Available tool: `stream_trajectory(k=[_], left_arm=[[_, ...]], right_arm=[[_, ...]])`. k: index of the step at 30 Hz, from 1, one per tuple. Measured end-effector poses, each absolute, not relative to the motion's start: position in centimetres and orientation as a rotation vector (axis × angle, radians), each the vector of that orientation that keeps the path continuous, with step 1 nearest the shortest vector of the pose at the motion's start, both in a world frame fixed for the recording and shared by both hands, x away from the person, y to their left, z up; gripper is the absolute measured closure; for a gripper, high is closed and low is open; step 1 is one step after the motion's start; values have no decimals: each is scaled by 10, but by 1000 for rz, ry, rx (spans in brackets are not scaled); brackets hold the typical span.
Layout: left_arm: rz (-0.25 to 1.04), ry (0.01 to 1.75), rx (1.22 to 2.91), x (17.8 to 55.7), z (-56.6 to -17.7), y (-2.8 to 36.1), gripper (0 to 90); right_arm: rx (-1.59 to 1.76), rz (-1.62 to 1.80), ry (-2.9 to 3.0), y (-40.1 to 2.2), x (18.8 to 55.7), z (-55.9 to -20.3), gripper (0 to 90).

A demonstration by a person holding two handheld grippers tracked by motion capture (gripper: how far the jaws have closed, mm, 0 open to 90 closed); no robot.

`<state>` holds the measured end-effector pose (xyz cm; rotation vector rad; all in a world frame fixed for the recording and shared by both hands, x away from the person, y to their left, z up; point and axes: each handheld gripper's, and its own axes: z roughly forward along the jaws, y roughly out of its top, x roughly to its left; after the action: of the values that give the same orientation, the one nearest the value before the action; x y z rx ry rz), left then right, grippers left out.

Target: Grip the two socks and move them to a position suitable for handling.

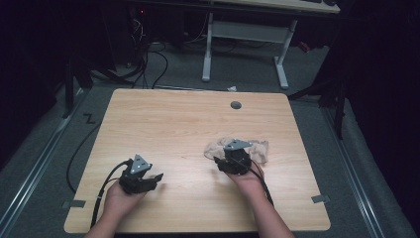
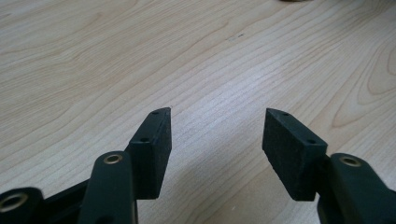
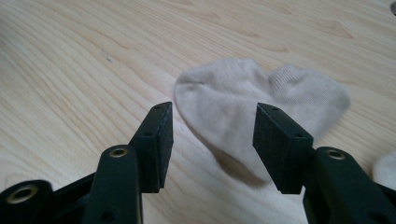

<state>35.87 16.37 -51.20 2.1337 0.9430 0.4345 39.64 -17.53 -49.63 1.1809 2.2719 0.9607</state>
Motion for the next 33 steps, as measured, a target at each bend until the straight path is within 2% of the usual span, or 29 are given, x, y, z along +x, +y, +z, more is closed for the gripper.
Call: stream_trajectory(k=[14, 22, 27, 33], left_arm=[[433, 947, 2112, 358, -510, 165, 429], [431, 944, 2117, 358, -511, 164, 429], [427, 942, 2121, 358, -511, 164, 429], [426, 938, 2124, 358, -512, 163, 430]], right_arm=[[1193, 903, 2340, -145, 433, -501, 496], [1264, 828, 2338, -144, 443, -513, 515], [1290, 825, 2350, -146, 445, -518, 624], [1245, 801, 2350, -146, 443, -518, 838]])
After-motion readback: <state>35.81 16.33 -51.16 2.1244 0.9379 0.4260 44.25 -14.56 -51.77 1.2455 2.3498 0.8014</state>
